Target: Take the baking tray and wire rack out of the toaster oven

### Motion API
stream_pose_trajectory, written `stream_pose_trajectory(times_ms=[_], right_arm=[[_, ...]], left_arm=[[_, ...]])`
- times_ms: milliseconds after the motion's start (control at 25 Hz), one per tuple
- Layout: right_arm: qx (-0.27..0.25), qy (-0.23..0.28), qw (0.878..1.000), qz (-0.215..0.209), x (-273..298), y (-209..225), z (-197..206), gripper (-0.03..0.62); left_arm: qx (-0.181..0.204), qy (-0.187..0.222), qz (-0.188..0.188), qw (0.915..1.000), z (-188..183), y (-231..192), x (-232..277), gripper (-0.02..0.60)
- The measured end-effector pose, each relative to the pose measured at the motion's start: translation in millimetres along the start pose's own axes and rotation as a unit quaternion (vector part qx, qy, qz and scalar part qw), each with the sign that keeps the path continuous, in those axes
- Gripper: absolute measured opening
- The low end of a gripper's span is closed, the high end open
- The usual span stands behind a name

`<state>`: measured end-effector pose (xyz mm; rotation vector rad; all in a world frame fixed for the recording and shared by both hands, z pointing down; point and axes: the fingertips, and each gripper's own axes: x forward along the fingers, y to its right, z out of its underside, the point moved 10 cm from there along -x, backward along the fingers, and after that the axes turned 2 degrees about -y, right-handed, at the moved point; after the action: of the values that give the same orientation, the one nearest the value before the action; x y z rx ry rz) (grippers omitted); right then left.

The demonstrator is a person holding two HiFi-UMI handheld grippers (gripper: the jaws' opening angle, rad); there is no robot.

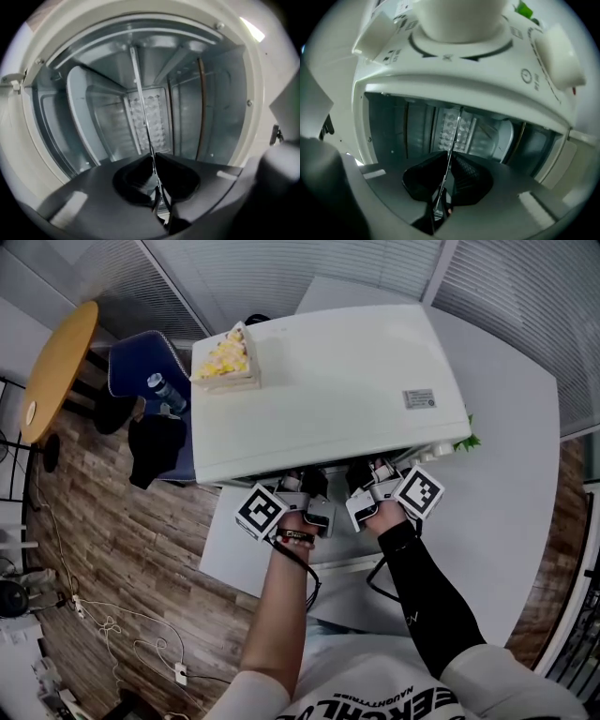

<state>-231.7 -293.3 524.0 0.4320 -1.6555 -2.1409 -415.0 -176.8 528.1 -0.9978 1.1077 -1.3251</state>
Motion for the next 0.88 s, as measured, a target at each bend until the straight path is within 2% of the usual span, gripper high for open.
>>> stream_pose_trajectory(times_ms=[120, 320, 600, 880], right_arm=[[0.022, 0.013, 1.000, -0.010, 1, 4, 3, 0.023], [0.034, 0.023, 0.999, -0.011, 0, 4, 5, 0.020], [0.054, 0.022, 0.998, -0.003, -10, 3, 9, 0.015], [0.063, 0.017, 0.998, 0.002, -22, 0, 14, 0.012]], left_arm=[[-0.020, 0.003, 0.000, 0.9998, 0, -4, -1, 0.071], [-0.033, -0.002, -0.006, 0.9994, 0, -3, -2, 0.067], [-0.014, -0.025, -0.024, 0.9993, 2, 0, -10, 0.066], [-0.017, -0.042, -0.034, 0.9984, 7, 2, -21, 0.067]])
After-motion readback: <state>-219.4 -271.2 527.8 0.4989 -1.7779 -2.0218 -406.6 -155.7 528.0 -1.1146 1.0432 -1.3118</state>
